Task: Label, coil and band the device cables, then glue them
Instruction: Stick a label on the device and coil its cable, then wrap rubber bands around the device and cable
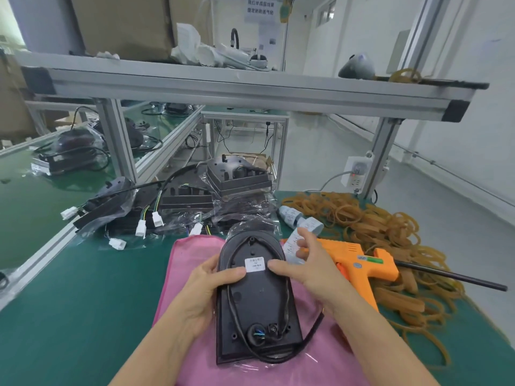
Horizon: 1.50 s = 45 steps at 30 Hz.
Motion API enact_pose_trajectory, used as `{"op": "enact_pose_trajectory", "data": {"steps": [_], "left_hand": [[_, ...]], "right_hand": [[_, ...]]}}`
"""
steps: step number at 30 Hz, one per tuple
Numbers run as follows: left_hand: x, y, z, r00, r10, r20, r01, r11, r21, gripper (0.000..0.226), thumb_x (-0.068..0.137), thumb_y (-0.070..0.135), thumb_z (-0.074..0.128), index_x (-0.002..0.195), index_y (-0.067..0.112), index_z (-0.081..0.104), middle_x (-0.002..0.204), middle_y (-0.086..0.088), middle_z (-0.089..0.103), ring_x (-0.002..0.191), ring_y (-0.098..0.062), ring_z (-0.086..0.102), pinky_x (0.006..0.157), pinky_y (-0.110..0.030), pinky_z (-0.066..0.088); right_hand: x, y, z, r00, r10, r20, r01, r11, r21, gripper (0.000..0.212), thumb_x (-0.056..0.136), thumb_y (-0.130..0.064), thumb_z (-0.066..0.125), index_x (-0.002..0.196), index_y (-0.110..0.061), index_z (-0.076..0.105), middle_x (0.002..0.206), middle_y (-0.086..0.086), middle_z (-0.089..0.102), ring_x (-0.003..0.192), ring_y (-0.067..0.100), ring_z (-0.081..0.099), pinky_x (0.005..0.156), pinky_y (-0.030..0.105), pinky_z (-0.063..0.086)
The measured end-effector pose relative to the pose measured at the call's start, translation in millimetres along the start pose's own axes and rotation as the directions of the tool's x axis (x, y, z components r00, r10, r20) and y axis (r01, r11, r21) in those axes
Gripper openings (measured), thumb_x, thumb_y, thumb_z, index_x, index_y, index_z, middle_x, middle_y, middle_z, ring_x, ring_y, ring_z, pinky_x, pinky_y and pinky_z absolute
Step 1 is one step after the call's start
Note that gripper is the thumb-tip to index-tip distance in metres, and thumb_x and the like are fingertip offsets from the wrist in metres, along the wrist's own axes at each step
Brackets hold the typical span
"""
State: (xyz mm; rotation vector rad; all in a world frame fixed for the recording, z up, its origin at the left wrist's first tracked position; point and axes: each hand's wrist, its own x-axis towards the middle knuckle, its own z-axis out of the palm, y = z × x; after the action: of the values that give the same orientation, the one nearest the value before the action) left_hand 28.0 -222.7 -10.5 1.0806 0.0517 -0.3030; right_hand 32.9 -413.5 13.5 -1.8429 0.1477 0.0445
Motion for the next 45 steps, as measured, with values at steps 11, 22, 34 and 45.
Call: {"op": "enact_pose_trajectory", "data": {"steps": [11,22,34,45], "left_hand": [[-0.4,-3.2,1.0,0.987,-0.082,0.135,0.09,0.995,-0.052,0.04,0.062,0.006,0.073,0.102,0.001,0.073,0.108,-0.03,0.068,0.084,-0.036,0.071,0.065,-0.04,0.059],[20.8,-7.2,-3.2,0.999,0.01,0.038,-0.008,0.999,-0.044,0.051,0.067,0.013,0.073,0.117,0.024,0.069,0.113,-0.018,0.07,0.093,-0.033,0.071,0.068,-0.038,0.06],[20.6,-5.1,0.6,0.998,0.002,0.06,-0.003,1.0,0.024,0.038,0.069,0.011,0.068,0.101,0.029,0.075,0.104,-0.012,0.074,0.082,-0.026,0.074,0.051,-0.028,0.055],[16.2,0.4,1.0,0.991,0.026,0.134,-0.023,0.999,-0.028,0.052,0.062,-0.002,0.069,0.111,0.015,0.071,0.111,-0.024,0.069,0.089,-0.037,0.071,0.065,-0.038,0.06]], "right_hand": [[-0.4,11.5,0.6,0.994,-0.041,0.103,-0.009,0.899,0.438,0.038,0.078,-0.003,0.076,0.112,-0.016,0.066,0.106,0.008,0.073,0.097,0.024,0.07,0.073,0.027,0.056],[51.4,2.6,-62.6,0.935,-0.31,-0.174,0.128,0.748,-0.651,0.025,0.096,-0.029,0.054,0.115,-0.022,0.069,0.11,0.0,0.064,0.107,0.02,0.057,0.089,0.031,0.045],[126.6,13.6,-103.1,0.99,-0.108,0.087,0.099,0.114,-0.989,0.046,0.094,-0.011,0.052,0.134,-0.034,0.056,0.135,0.005,0.049,0.127,0.026,0.042,0.104,0.036,0.038],[130.6,6.7,-105.0,0.973,-0.231,-0.017,0.083,0.416,-0.906,0.02,0.089,-0.022,0.055,0.072,-0.014,0.052,0.082,0.003,0.057,0.076,0.021,0.055,0.063,0.031,0.043]]}}
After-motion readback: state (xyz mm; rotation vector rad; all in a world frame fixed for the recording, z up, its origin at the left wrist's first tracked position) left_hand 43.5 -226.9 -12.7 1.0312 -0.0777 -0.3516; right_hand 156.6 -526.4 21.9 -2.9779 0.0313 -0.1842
